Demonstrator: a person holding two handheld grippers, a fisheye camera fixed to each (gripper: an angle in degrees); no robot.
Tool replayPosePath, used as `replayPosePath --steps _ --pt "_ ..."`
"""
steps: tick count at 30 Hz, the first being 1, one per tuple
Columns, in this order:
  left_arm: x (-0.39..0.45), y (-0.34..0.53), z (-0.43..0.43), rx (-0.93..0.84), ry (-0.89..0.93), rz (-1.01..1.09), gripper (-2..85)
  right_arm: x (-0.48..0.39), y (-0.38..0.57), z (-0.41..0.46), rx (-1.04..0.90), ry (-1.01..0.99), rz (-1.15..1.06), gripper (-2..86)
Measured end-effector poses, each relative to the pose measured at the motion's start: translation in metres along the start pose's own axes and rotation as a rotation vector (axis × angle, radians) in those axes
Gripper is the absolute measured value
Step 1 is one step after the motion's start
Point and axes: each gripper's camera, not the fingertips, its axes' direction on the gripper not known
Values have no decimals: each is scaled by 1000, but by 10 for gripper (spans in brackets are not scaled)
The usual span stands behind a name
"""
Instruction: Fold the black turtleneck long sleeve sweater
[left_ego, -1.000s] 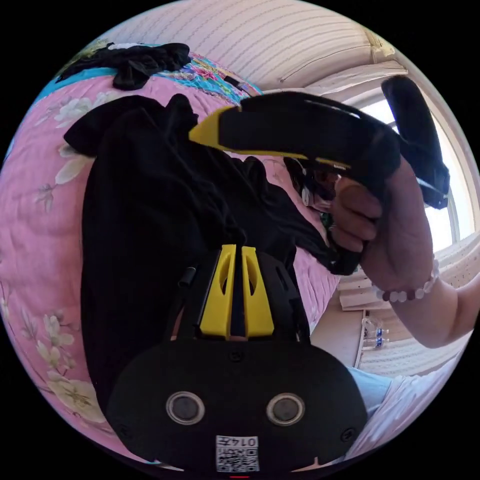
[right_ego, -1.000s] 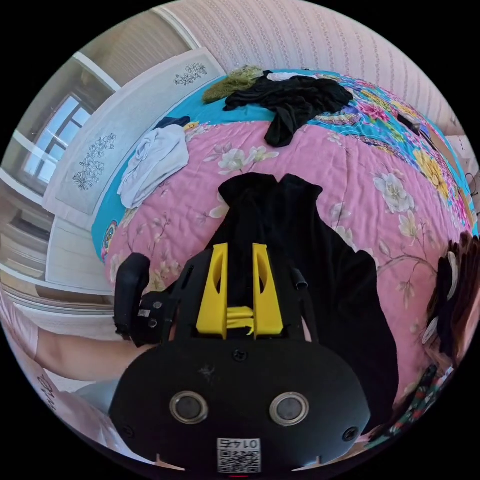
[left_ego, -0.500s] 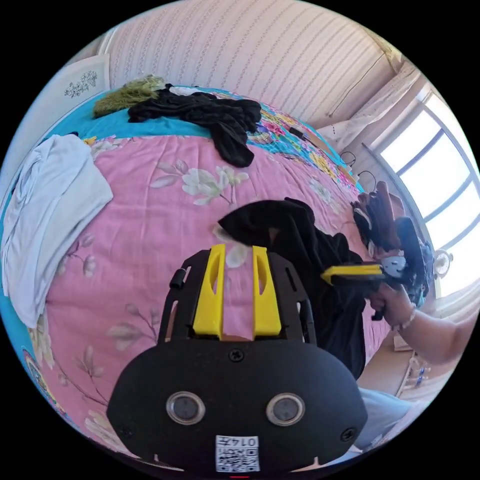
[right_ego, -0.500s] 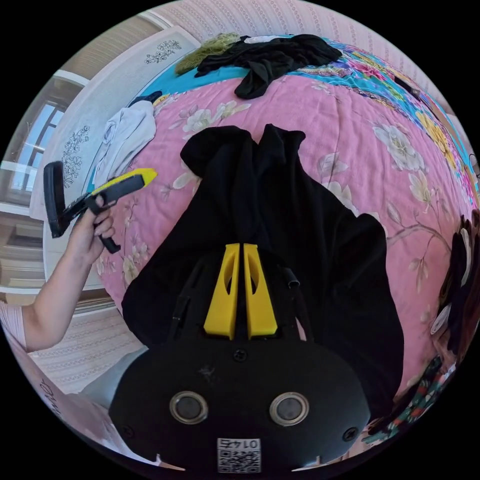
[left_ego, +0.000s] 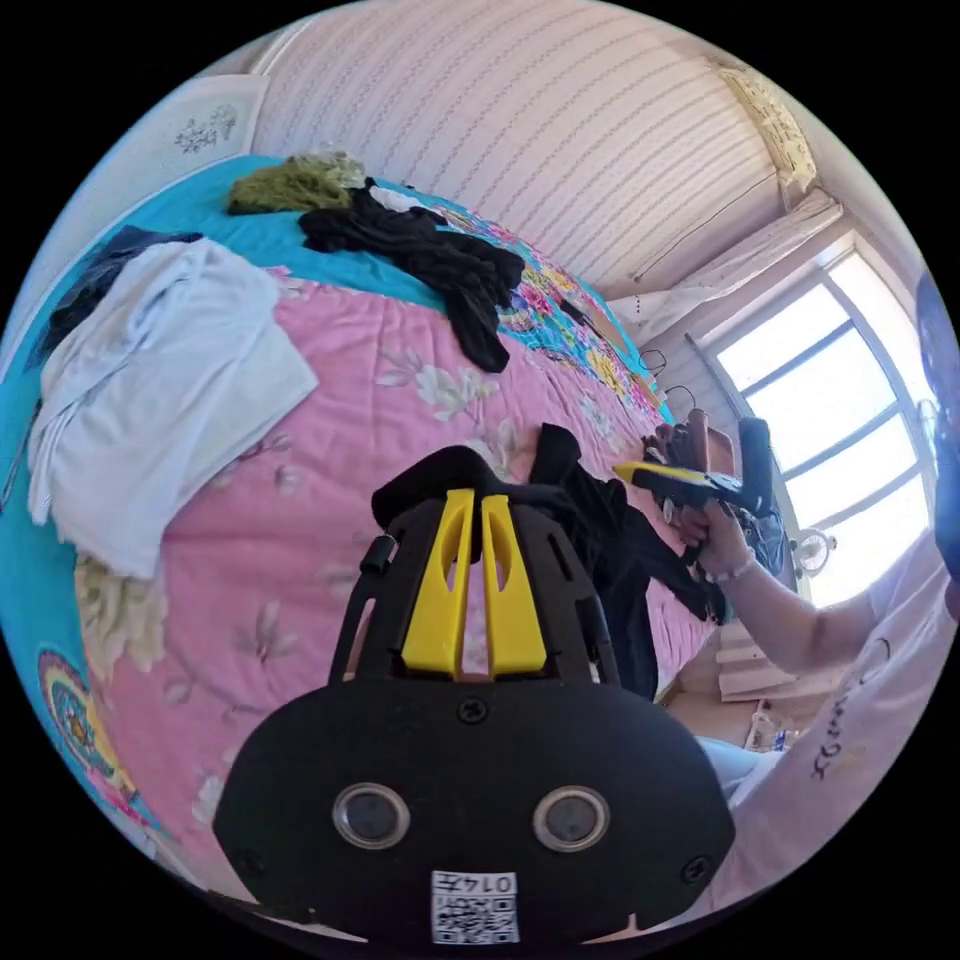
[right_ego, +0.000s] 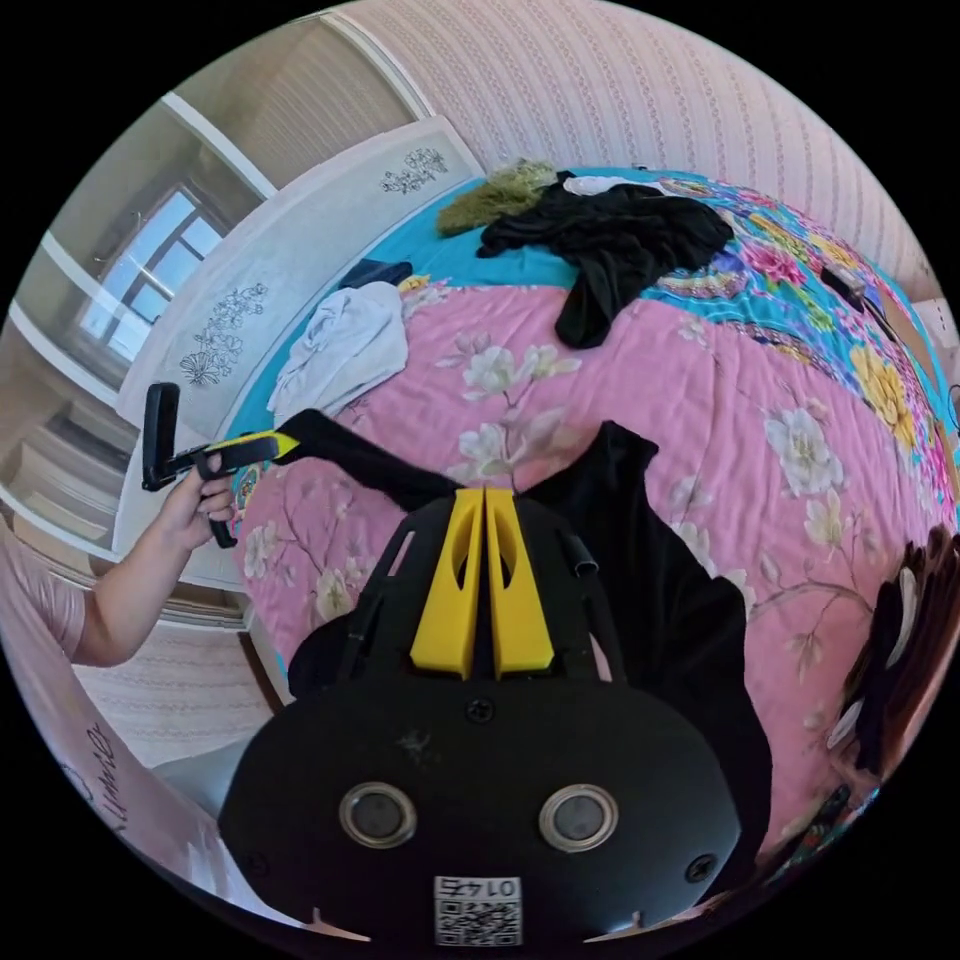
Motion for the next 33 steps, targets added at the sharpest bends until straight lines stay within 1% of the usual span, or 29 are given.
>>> replayPosePath --steps 2,3,5,7,10,12,16,18,19,20,21,22,23,27,29,30,33 --pt "-36 42 -51 3 -67 -104 -10 -14 -25 6 -21 12 -8 9" --pt "-45 52 -62 5 -86 -133 -10 -17 -29 7 -26 8 -14 12" --pt "-77 89 -95 5 -160 -214 -10 -31 -43 13 -74 -28 -25 43" --pt "-96 113 -108 -6 -205 -264 -10 -43 -48 14 -105 -64 -48 62" --pt "-127 146 -120 -14 -219 -342 -10 -65 -49 3 -128 -144 -107 84" --pt "-143 163 -124 -10 -205 -381 -10 -80 -48 -6 -151 -110 -157 93" --pt "-172 190 -126 -19 -189 -436 -10 -110 -52 -6 -246 44 -299 128" --pt "-180 197 -124 -35 -185 -441 -10 -116 -60 5 -281 111 -301 130" --pt "-184 201 -122 -44 -185 -441 -10 -116 -68 15 -295 159 -277 122" --pt "-188 204 -121 -48 -185 -443 -10 -115 -74 24 -315 169 -269 96" --pt "-190 206 -120 -48 -184 -444 -10 -114 -78 29 -336 169 -264 75" --pt "-193 210 -121 -46 -181 -448 -10 -113 -85 36 -399 169 -249 44" --pt "-196 214 -123 -39 -178 -458 -10 -118 -94 33 -409 145 -259 27" --pt "-207 225 -134 15 -128 -505 -10 -143 -135 0 -309 155 -321 6" --pt "-214 231 -145 69 -96 -545 -10 -162 -177 -13 -259 132 -373 0" --pt "-217 232 -147 86 -90 -557 -10 -166 -188 -12 -259 126 -386 -1" --pt "-235 233 -157 148 -68 -615 -10 -185 -244 15 -351 122 -450 -4"
